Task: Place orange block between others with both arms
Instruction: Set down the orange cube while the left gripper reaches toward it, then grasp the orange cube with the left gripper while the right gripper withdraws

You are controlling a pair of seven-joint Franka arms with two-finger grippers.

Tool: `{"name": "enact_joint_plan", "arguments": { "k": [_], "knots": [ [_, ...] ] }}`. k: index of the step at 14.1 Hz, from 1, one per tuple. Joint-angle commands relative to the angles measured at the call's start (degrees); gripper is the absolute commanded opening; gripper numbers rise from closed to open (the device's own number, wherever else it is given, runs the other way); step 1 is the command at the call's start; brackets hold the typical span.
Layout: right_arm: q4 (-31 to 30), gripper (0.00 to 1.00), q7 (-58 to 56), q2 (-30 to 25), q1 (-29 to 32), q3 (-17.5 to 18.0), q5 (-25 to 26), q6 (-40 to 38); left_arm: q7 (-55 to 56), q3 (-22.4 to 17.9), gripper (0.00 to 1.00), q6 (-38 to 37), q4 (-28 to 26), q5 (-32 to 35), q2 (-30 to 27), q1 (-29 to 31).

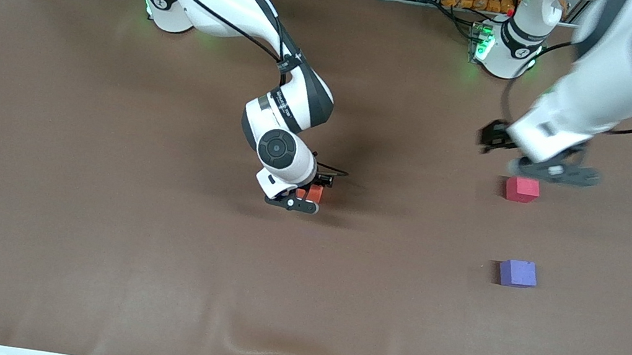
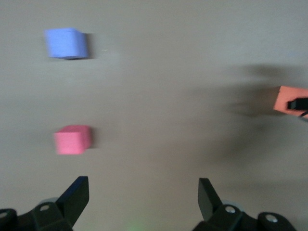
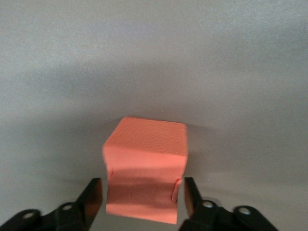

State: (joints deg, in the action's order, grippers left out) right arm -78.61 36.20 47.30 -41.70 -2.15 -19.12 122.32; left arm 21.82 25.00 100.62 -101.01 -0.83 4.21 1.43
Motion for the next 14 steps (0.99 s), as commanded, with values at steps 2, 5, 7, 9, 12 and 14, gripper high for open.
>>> {"name": "enact_joint_plan", "arguments": {
  "k": [2, 5, 7, 9, 12, 14],
  "knots": [
    [2.23, 1.0, 1.06, -0.7, 0.56, -0.04, -1.18, -1.21, 11.73, 1.72, 1.0, 6.16, 5.54, 3.01, 11.66, -7.73],
    [2.23, 1.0, 0.19, -3.43, 3.63, -1.1, -0.57, -4.27, 13.68, 1.72, 1.0, 6.7, 11.35, 6.1, 19.93, -13.19],
    [1.71, 1.0, -1.3, -5.36, 7.14, -1.19, -0.21, -5.86, 13.25, 1.72, 1.0, 8.36, 12.77, 7.51, 22.41, -13.74],
    [0.05, 1.0, -5.6, -7.82, 9.69, -2.23, 2.32, -6.39, 12.54, 1.72, 1.0, 11.25, 12.77, 9.0, 24.51, -14.17],
    [-8.19, 1.0, -11.58, -16.76, 13.56, -3.21, 5.67, -6.31, 12.63, 1.37, 1.0, 15.83, 15.99, 10.67, 29.86, -19.6],
    [-15.4, 1.0, -17.1, -23.8, 17.59, -3.3, 6.29, -6.39, 14.11, -0.03, 1.0, 15.84, 21.71, 10.85, 33.83, -23.91]
  ]
}}
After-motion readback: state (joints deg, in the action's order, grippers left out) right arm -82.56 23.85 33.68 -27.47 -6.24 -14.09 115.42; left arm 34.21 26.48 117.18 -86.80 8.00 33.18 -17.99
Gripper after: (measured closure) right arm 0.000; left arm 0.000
